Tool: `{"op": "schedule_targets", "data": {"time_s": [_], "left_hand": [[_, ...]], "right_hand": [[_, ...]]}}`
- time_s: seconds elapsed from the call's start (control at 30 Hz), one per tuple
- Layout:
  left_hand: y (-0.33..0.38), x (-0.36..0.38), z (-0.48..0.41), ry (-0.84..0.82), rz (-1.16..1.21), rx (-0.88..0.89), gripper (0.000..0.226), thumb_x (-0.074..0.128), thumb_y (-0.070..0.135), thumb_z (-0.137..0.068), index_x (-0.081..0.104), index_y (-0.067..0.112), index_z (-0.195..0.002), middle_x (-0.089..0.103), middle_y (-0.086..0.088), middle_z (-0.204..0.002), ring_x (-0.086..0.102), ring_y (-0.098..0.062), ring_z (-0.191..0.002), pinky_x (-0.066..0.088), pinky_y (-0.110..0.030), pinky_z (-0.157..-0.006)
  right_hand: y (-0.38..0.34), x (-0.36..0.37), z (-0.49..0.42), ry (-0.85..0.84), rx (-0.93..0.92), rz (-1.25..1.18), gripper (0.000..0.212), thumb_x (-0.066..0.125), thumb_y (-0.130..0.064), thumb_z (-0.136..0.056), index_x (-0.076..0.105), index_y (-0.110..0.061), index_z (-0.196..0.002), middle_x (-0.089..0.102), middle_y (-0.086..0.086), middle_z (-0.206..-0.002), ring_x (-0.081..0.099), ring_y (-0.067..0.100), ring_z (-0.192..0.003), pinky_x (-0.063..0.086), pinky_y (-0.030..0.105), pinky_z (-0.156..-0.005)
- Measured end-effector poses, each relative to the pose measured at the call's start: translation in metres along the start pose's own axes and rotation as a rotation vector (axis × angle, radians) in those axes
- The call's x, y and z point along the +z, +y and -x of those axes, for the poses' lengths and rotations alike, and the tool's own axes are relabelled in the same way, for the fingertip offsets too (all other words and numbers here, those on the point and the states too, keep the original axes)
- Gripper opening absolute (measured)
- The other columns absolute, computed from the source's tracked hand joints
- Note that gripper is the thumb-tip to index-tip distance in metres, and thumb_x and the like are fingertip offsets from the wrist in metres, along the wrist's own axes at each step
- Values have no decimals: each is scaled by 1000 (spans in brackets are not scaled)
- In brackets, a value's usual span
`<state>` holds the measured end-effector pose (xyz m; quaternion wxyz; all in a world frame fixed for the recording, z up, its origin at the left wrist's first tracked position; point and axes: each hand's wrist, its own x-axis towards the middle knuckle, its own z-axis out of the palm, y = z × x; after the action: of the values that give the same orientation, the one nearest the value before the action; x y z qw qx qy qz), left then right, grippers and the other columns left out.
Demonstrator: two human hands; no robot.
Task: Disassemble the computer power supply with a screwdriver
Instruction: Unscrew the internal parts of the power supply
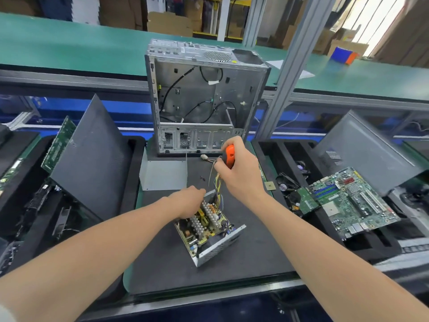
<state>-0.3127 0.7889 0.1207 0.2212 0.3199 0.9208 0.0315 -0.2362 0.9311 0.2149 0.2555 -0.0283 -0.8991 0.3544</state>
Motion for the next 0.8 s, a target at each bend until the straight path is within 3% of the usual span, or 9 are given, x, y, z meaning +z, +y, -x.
{"op": "schedule_targets", "data": {"time_s": [0.1,0.17,0.27,0.33,0.43,0.5,0.57,0.67,0.8], "left_hand": [[7,4,3,24,83,-99,23,38,-1,-103,48,-1,-124,59,-18,-107,57,-28,-84,42,-34,-65],[10,6,4,8,173,-176,19,38,-2,-103,53,-3,-115,58,-23,-120,64,-35,-101,47,-37,-72],[10,9,6,70,313,-247,25,42,5,-105,63,-3,-116,58,-10,-96,64,-37,-112,48,-35,-80],[8,12,5,124,436,-288,28,44,13,-107,63,-3,-119,65,-14,-99,68,-36,-108,50,-33,-79],[8,13,11,83,712,-349,24,49,24,-109,57,2,-106,67,-18,-107,78,-34,-77,66,-42,-67],[1,16,14,91,855,-329,27,56,35,-107,55,8,-106,68,-14,-106,79,-29,-71,67,-43,-65],[-8,19,21,151,922,-277,27,64,37,-103,53,15,-116,68,-8,-106,78,-22,-76,65,-33,-64],[-19,25,32,216,965,-161,30,68,20,-98,52,21,-123,69,-4,-110,76,-18,-84,65,-30,-72],[-26,37,54,227,952,-6,40,61,0,-90,52,29,-115,64,-1,-114,72,-27,-98,62,-26,-79]], "right_hand": [[1,-7,1,13,-14,-14,28,67,-24,-86,44,-29,-102,57,-4,-81,56,21,-71,50,39,-61],[2,-8,0,16,-27,-28,27,67,-24,-87,44,-29,-101,55,-7,-77,54,15,-68,47,31,-59],[0,-8,1,20,-31,-63,28,67,-22,-85,44,-29,-99,51,-10,-68,51,9,-63,37,14,-53],[-2,-7,3,12,-30,-84,28,66,-22,-85,44,-30,-99,50,-10,-66,52,6,-62,39,13,-53],[-5,-4,8,-18,-18,-82,28,66,-26,-84,42,-34,-98,51,-12,-66,51,9,-61,39,16,-51],[-6,-1,14,-52,-9,-65,29,66,-29,-85,41,-35,-98,52,-12,-66,52,12,-60,44,26,-54],[-7,5,21,-101,-16,-48,29,66,-29,-84,41,-35,-99,53,-10,-65,55,13,-63,45,33,-57],[-6,15,34,-175,-46,-34,28,65,-32,-83,43,-32,-100,52,-10,-65,54,14,-63,44,34,-58],[-1,28,50,-223,-55,-44,28,58,-45,-80,44,-32,-100,50,-15,-62,52,11,-61,47,36,-61]]}}
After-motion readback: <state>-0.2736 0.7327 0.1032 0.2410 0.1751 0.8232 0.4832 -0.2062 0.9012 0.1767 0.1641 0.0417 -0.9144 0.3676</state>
